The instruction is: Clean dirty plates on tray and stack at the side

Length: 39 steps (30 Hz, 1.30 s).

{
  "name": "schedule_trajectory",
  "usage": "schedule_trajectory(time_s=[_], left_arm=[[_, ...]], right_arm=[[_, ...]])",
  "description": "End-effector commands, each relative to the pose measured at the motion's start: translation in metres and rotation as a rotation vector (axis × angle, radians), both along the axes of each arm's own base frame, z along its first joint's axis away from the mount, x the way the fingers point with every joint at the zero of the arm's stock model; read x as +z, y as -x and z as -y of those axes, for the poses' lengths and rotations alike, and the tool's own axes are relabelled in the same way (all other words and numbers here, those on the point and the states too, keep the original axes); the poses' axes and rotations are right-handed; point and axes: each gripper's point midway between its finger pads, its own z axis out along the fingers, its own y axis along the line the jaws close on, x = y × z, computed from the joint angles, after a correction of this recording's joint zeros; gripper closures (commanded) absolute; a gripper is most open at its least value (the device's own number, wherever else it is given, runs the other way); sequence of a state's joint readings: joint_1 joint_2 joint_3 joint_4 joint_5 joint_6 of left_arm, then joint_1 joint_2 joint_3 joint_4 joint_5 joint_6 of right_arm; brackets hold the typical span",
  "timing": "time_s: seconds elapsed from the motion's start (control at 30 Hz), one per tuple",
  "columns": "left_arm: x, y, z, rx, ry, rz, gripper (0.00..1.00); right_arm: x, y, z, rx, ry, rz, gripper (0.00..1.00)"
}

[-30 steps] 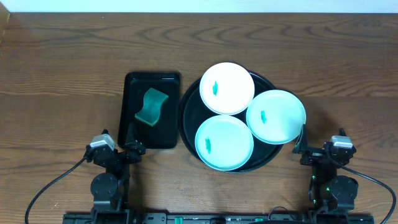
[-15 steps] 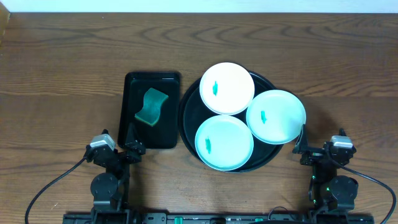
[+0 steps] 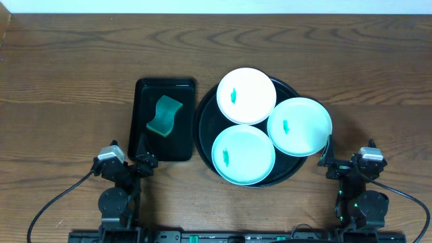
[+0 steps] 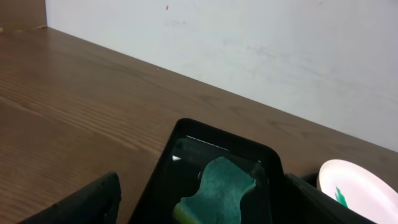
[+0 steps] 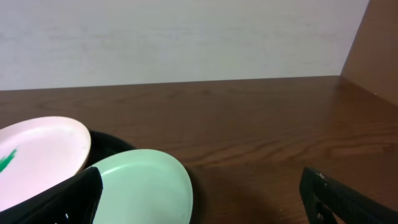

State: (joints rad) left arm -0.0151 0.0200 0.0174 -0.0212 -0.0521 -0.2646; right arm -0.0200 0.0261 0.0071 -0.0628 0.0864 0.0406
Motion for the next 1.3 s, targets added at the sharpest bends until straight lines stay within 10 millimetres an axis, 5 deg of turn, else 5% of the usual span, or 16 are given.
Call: schedule_trajectory(time_s=[0.0,0.47,0.6,0.93,1.1,1.27], left_arm=[[-0.018,0.002,-0.006,0.038,-0.008,-0.061,0.18],[-0.009,0.001,-0.007,0.041,-0.007,-0.024,0.18],[0.002,0.000,0.011,-0.064,0.009,-0.001,0.18],[0.084,0.015,0.026,-0.144,0.070,-0.049,0.18],[0.141,0.001,0.035,-0.193,0.058,-0.211,0.18],[0.178,-0.015,0.035,-0.221,-0.027,-0.437,0.18]], right_arm=[[-0.002,0.000,0.000,-0.004,0.013,-0.007,0.01],[-0.005,-0.001,-0.017,0.090,-0.042,-0.017,0.01],[0.000,0.001,-0.032,0.181,-0.054,-0.022,0.01],[0.067,0.015,-0.036,0.200,-0.060,-0.066,0.01],[0.115,0.002,-0.045,0.251,-0.073,-0.119,0.01],[0.136,-0.014,-0.059,0.324,-0.116,-0.317,0.01]])
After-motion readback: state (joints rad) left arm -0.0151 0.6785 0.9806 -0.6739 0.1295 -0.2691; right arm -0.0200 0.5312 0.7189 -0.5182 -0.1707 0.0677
